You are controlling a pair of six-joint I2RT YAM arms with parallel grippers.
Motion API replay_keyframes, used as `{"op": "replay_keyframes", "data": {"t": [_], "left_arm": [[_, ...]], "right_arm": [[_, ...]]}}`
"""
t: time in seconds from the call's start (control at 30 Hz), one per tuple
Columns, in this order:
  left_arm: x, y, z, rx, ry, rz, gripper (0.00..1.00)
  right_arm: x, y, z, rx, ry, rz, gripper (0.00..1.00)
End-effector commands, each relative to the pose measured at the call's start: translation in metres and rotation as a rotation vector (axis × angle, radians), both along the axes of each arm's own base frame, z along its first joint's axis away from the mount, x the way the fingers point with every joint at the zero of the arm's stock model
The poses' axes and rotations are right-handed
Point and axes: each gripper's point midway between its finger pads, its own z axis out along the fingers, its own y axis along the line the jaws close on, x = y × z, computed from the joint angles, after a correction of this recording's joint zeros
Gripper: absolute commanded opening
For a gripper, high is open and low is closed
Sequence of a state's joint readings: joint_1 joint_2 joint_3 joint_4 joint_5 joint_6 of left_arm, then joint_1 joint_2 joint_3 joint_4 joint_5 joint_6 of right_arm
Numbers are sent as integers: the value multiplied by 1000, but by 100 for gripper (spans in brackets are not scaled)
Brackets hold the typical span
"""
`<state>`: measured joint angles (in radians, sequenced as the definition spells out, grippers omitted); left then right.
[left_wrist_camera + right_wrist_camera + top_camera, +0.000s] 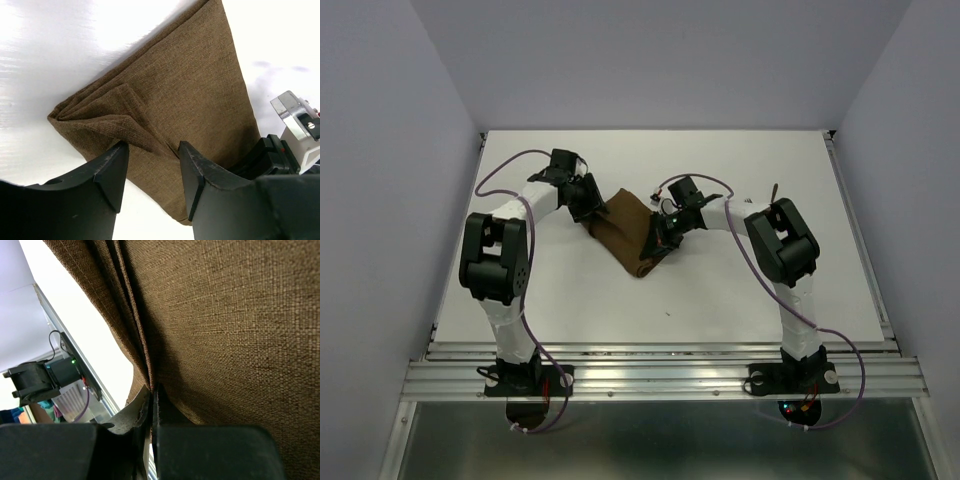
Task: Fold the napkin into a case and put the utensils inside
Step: Fold the lower triangle-folded napkin at the center of the board.
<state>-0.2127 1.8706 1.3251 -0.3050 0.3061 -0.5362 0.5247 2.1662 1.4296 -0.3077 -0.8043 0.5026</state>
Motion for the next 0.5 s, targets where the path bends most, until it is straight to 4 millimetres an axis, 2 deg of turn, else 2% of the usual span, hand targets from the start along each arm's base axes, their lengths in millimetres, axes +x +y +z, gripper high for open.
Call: {"op": "replay_keyframes", "data": {"t": [0.0,0.13,0.33,0.47], "left_arm": [[10,-8,14,-1,-37,2,54],[13,-13,13,-8,-35,1,49],[12,-14,11,-1,-31,-3,49],[10,-13,9,16,-21,-3,58]], "right_arm": [[4,1,4,21,-23,-2,1],[3,0,4,21,-24,-1,1],[4,0,5,21,-26,-2,1],[4,1,6,24,-29,-4,1]]}}
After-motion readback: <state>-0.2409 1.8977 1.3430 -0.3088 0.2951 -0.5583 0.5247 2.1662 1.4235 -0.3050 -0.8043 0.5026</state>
